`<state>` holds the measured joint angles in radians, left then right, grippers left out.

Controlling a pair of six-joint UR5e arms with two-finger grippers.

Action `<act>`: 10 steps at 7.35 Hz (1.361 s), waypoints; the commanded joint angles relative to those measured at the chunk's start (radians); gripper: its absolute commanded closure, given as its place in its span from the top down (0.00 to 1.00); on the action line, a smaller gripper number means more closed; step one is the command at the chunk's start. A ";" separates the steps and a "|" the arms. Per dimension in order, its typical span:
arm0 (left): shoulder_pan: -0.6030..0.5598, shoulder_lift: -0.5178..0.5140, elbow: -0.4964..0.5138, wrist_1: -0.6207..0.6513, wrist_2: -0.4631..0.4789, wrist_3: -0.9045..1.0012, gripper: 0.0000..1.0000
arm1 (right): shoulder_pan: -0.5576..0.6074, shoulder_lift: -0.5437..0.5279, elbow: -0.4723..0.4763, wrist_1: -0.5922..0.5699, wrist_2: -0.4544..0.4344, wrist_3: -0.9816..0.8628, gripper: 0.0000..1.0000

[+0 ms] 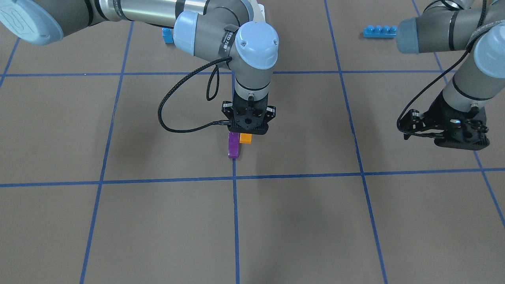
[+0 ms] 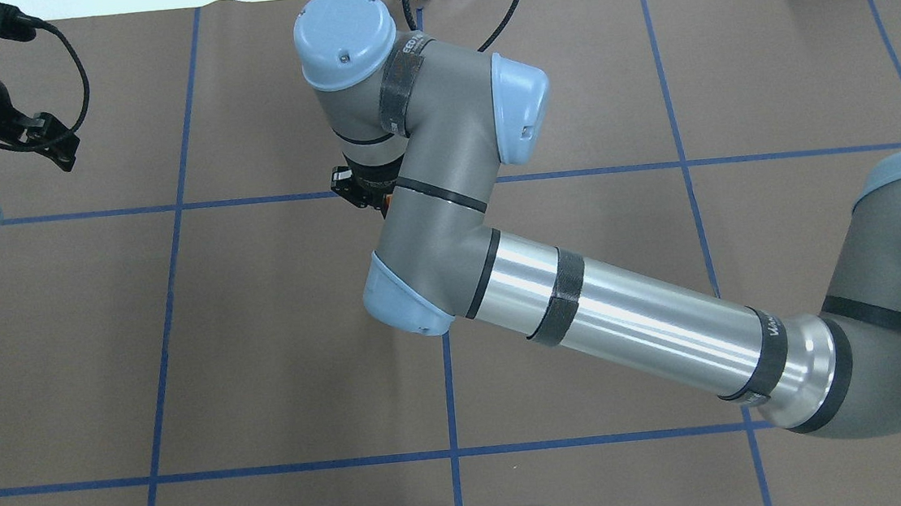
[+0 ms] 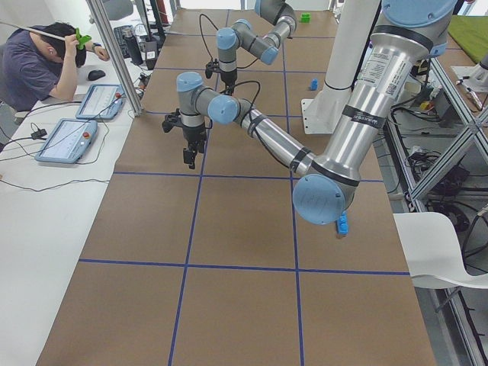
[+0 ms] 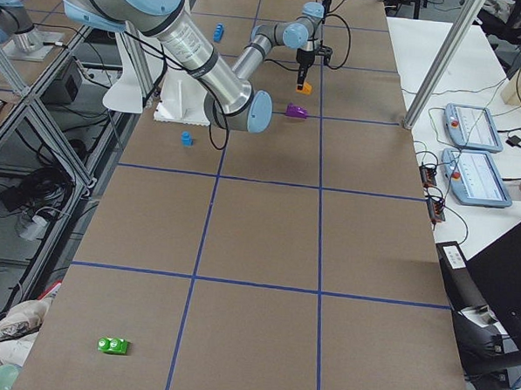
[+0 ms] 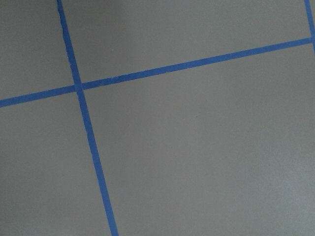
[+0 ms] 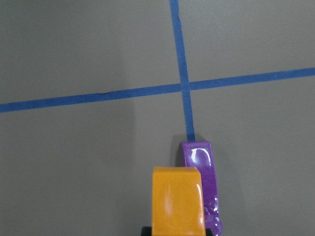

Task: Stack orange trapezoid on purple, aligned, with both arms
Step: 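Carry the orange block with the right gripper above the purple block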

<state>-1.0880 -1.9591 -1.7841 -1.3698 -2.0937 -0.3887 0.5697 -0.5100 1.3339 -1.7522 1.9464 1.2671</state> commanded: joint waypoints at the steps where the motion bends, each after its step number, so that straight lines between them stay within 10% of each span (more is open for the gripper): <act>1: 0.000 -0.004 0.002 0.000 0.000 -0.001 1.00 | -0.005 -0.033 0.017 0.003 -0.013 0.040 0.00; 10: 0.002 -0.009 0.002 -0.002 0.001 -0.001 1.00 | -0.028 -0.081 0.021 0.025 -0.018 0.052 0.00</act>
<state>-1.0868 -1.9673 -1.7825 -1.3714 -2.0936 -0.3896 0.5414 -0.5863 1.3557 -1.7327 1.9282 1.3211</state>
